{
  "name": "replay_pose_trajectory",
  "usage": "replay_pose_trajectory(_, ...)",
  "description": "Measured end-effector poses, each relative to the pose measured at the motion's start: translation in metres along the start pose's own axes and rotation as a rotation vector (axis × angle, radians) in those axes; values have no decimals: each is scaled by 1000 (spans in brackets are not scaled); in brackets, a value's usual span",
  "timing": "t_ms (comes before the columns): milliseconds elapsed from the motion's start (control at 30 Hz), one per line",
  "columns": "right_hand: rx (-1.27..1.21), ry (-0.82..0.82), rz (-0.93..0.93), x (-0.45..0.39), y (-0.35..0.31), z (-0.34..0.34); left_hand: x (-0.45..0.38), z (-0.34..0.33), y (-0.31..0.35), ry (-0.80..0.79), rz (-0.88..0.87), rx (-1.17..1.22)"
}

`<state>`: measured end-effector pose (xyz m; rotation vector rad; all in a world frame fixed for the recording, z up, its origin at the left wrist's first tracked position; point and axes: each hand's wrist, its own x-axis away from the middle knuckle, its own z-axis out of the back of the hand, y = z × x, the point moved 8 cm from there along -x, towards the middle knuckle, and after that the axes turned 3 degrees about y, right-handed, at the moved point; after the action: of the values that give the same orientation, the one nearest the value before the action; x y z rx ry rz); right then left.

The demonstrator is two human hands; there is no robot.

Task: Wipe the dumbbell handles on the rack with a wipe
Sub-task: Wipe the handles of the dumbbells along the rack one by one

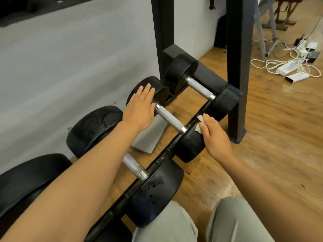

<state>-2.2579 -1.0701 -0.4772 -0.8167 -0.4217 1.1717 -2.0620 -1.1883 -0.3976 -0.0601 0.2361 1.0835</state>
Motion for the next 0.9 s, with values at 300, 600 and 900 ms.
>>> replay_pose_trajectory(300, -121, -195, 469, 160, -83, -40, 88, 49, -71, 3, -9, -130)
replay_pose_trajectory(600, 467, -142, 667, 159, -132, -97, 101, 41, -75, 93, -53, -174)
replay_pose_trajectory(900, 260, -143, 284, 197, -76, -73, 100, 40, -75, 154, -91, -196)
